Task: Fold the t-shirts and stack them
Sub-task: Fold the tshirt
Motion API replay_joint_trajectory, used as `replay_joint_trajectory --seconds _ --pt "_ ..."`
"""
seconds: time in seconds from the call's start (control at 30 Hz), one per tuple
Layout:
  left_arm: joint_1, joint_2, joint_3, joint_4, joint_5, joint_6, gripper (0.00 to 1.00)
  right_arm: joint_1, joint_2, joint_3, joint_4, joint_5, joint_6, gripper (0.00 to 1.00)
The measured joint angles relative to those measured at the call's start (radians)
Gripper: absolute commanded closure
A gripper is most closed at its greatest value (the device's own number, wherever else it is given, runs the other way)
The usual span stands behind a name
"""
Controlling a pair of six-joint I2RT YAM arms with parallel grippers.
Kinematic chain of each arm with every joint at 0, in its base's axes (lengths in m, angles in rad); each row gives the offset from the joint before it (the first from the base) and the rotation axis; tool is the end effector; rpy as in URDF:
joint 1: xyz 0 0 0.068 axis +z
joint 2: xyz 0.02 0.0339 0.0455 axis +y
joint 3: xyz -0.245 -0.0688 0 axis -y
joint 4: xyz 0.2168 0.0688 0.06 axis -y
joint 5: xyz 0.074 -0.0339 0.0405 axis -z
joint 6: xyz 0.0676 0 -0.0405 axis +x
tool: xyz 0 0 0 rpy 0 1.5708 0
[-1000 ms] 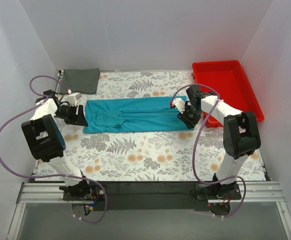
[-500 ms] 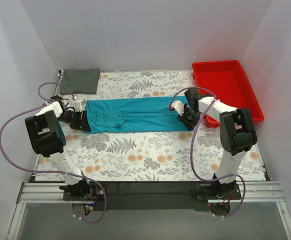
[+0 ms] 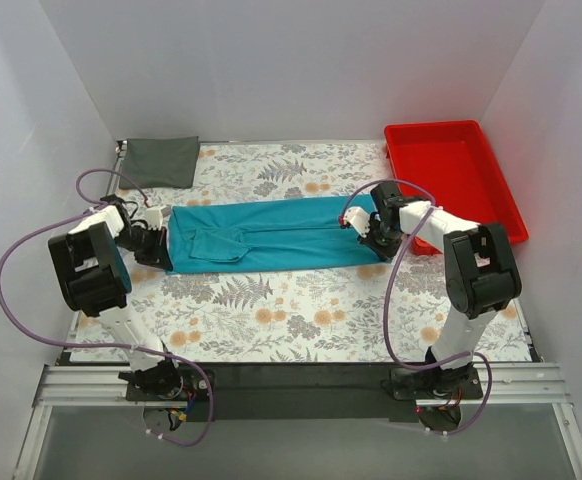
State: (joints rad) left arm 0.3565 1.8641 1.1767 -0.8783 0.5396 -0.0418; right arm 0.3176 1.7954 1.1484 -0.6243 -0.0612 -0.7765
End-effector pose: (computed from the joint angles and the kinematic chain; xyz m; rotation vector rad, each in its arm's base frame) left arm 0.2906 0.0712 0.1249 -0.5807 2.8878 -0.8033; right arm 0.3079 0.1056 0.1344 -1.4865 2.4155 -0.0128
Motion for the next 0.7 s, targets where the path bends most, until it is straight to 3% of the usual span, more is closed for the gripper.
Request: replay_joint_trajectory --seconds 0.2,0.23,0.27,0.33,0.53,0.7 --pt "0.008 -0.051 -0.019 -0.055 -0.027 0.024 0.99 0.008 -0.066 -0.077 -0.018 -0.004 -0.021 0.96" --pt "0.008 -0.061 -0.023 -0.065 -0.027 0.028 0.93 0.01 -0.074 -0.084 -0.029 -0.005 -0.021 0.89" --pt "0.008 -0.069 -0.024 -0.076 -0.027 0.032 0.8 0.012 -0.079 -0.088 -0.042 -0.01 -0.018 0.72" --pt "0.009 -0.079 -0.024 -0.091 -0.024 0.038 0.71 0.014 -0.084 -0.089 -0.072 -0.023 -0.006 0.54" --pt "0.014 -0.125 0.055 -0.149 0.09 0.003 0.67 0.02 -0.113 0.081 -0.17 -0.154 0.098 0.57" --pt "0.006 -0.224 0.057 -0.114 0.232 -0.119 0.63 0.087 -0.158 0.157 -0.011 -0.382 0.385 0.58"
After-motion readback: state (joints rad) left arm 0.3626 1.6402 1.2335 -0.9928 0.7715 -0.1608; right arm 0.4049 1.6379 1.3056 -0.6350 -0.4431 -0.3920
